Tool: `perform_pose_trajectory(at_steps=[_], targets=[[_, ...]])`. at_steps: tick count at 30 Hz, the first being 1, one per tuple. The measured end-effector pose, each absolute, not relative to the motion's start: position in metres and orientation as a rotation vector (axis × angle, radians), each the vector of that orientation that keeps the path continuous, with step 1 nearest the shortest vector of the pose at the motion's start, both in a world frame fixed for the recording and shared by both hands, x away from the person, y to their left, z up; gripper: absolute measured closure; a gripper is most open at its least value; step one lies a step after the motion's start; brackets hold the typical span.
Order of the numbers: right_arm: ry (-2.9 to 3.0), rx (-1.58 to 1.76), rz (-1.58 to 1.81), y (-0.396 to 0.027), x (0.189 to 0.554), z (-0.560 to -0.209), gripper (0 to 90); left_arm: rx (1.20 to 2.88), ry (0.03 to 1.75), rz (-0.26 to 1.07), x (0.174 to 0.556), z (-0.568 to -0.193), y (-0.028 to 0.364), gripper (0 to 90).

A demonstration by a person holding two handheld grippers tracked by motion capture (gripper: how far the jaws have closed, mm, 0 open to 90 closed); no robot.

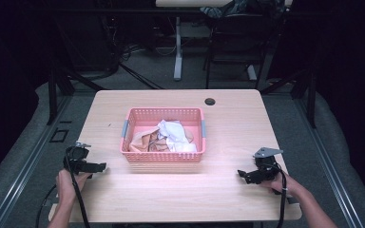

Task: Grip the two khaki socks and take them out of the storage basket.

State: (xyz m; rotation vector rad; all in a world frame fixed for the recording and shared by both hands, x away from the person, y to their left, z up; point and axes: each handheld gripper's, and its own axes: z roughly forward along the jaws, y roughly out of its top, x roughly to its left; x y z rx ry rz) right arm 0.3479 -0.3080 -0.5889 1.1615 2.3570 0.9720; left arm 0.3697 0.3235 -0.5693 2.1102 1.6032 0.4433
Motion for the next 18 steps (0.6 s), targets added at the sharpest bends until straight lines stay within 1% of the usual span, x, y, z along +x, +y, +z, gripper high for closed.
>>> perform_pose_trajectory(at_steps=[12, 18], targets=[[2.357, 1.161, 0.973, -0.308, 0.348, -0.589, 0.0, 2.100, 1.598, 0.434, 0.369, -0.562, 0.322, 1.5], [2.358, 1.160, 0.974, -0.308, 0.348, -0.589, 0.0, 2.105, 1.584, 0.453, 0.368, -0.553, 0.321, 0.9]])
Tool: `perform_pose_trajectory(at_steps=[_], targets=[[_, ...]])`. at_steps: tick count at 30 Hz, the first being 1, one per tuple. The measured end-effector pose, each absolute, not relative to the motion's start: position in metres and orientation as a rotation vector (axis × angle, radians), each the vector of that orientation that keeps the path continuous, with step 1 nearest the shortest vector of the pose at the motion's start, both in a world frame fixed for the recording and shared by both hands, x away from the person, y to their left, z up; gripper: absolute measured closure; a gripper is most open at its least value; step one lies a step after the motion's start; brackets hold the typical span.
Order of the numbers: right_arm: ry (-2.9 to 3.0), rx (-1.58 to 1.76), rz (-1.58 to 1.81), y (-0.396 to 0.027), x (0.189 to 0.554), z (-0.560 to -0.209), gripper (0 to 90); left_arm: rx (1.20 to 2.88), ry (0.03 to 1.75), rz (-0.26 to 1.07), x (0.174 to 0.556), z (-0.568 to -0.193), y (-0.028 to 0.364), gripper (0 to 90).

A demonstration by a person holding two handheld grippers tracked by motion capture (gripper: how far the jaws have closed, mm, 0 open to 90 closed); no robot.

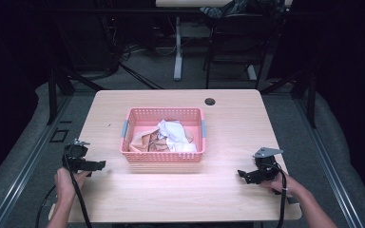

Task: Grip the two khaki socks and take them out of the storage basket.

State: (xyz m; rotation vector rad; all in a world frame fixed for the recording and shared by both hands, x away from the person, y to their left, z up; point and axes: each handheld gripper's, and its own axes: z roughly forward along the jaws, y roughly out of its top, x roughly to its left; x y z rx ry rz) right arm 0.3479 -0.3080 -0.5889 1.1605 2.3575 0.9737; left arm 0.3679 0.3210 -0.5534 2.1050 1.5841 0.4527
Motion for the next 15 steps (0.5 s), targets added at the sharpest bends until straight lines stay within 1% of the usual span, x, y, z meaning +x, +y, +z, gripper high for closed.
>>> perform_pose_trajectory(at_steps=[15], targets=[[2.359, 1.161, 0.968, -0.308, 0.347, -0.589, 0.0, 2.086, 1.513, 0.423, 0.369, -0.528, 0.315, 0.1]])
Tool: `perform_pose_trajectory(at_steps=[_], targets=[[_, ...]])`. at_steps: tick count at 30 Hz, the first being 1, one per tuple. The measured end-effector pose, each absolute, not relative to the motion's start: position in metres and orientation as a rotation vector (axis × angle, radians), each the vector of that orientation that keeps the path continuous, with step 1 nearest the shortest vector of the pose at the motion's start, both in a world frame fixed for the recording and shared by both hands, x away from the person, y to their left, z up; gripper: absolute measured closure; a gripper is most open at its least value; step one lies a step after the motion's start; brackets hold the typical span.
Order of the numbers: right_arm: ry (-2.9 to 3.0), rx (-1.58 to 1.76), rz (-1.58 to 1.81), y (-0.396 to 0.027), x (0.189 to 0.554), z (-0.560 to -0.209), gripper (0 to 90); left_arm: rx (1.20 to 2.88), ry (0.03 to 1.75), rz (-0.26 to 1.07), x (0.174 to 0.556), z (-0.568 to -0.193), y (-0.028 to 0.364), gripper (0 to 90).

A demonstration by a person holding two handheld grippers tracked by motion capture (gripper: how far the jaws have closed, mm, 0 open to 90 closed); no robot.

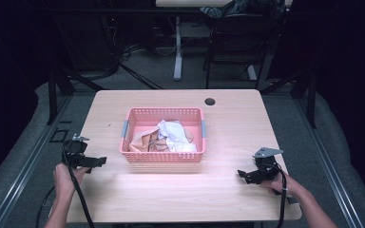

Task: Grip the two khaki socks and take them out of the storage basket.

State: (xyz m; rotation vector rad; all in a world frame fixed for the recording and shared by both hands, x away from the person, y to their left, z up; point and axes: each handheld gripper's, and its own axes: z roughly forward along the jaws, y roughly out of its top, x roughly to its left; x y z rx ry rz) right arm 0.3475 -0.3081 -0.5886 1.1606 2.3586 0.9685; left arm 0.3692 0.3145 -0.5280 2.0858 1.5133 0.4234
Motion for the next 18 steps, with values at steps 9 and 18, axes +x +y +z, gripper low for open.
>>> perform_pose_trajectory(at_steps=[9, 18], targets=[[2.359, 1.161, 0.969, -0.308, 0.347, -0.589, 0.0, 2.084, 1.441, 0.420, 0.373, -0.510, 0.302, 0.1], [2.359, 1.157, 0.967, -0.308, 0.347, -0.589, 0.0, 2.092, 1.381, 0.394, 0.379, -0.496, 0.289, 0.1]])
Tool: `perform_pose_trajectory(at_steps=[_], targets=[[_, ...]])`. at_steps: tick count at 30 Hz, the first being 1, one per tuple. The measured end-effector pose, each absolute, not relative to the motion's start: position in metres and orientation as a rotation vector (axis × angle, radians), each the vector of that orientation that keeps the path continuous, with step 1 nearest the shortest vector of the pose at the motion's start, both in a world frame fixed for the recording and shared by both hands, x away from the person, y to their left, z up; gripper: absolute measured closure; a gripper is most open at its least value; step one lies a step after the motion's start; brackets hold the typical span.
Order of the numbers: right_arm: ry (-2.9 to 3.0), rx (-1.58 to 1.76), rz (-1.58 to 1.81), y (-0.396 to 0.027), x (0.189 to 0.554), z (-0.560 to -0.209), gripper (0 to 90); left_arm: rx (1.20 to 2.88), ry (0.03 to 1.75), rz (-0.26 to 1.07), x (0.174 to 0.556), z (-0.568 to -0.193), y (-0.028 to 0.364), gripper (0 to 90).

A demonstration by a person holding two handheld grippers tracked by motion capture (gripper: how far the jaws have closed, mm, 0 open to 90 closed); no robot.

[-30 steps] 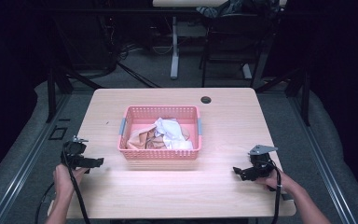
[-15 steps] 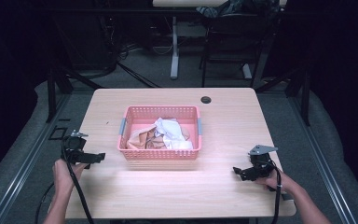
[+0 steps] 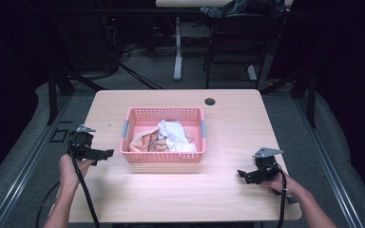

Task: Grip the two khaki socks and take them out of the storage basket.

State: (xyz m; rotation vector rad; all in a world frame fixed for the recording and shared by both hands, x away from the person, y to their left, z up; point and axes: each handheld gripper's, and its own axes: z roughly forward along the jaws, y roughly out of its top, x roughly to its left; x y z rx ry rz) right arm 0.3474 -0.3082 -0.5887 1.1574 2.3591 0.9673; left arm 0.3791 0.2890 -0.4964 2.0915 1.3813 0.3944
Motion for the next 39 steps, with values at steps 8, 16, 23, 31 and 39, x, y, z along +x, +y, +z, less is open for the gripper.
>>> perform_pose_trajectory(at_steps=[8, 16, 23, 31, 39], targets=[[2.356, 1.156, 0.970, -0.308, 0.347, -0.589, 0.0, 2.110, 1.329, 0.385, 0.389, -0.482, 0.271, 0.1], [2.356, 1.157, 0.970, -0.308, 0.347, -0.589, 0.0, 2.140, 1.249, 0.385, 0.403, -0.471, 0.246, 0.2], [2.358, 1.156, 0.969, -0.308, 0.347, -0.589, 0.0, 2.196, 1.188, 0.374, 0.416, -0.470, 0.221, 6.4], [2.361, 1.158, 0.967, -0.308, 0.347, -0.589, 0.0, 2.256, 1.137, 0.341, 0.432, -0.474, 0.197, 16.8], [2.361, 1.158, 0.967, -0.308, 0.347, -0.589, 0.0, 2.337, 1.139, 0.302, 0.443, -0.486, 0.183, 32.5]])
